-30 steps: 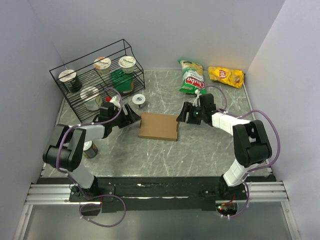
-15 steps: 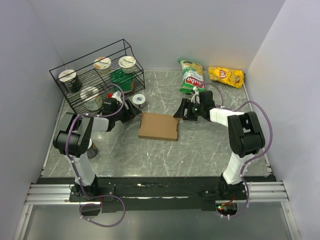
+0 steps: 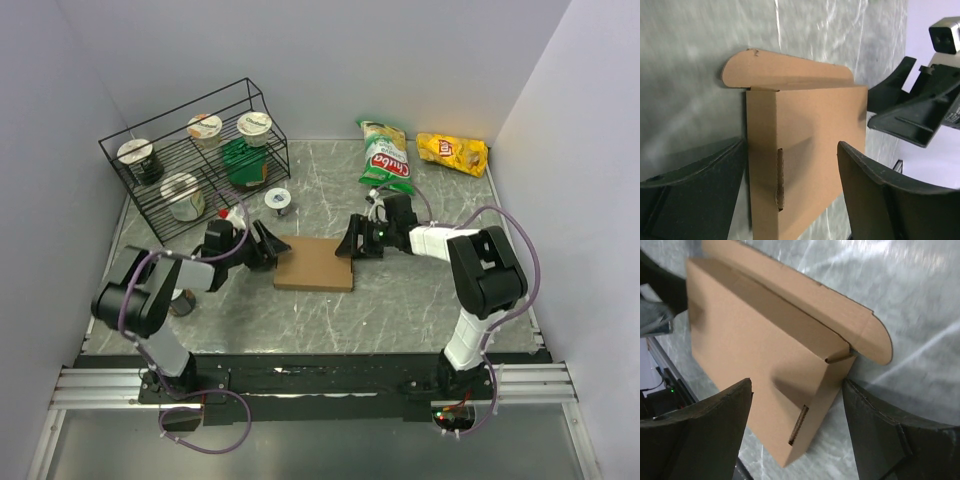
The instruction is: Fold the paper box
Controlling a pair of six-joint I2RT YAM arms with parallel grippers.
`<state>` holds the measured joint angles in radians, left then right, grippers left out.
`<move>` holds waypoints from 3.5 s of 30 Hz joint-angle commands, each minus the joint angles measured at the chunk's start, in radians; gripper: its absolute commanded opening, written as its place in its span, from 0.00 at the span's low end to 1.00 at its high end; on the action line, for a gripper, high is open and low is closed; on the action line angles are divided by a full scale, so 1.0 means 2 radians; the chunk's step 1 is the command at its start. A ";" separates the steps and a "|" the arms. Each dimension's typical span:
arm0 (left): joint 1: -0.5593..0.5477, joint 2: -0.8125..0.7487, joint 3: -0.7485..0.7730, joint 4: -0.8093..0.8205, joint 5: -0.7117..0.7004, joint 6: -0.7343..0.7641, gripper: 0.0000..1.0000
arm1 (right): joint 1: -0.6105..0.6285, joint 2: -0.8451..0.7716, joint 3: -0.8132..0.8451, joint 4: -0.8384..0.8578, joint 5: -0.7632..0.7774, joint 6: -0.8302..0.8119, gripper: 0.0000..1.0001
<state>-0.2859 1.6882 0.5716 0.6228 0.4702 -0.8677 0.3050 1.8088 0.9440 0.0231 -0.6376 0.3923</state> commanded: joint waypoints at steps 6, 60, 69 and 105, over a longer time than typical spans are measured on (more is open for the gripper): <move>-0.043 -0.109 -0.085 -0.017 -0.057 -0.018 0.78 | 0.034 -0.050 -0.089 0.024 0.040 0.042 0.80; -0.137 -0.394 -0.073 -0.053 0.122 0.234 0.41 | 0.012 -0.392 -0.086 -0.042 -0.087 -0.181 0.86; -0.137 -0.415 -0.088 -0.028 0.138 0.231 0.33 | 0.014 -0.354 -0.079 0.010 -0.209 -0.211 0.76; -0.137 -0.438 -0.094 -0.039 0.126 0.221 0.48 | 0.075 -0.313 -0.049 -0.082 -0.211 -0.291 0.00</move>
<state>-0.5575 0.8219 0.3962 0.5083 0.7444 -0.4320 0.4423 1.1946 0.7856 -0.1146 -1.0920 -0.1604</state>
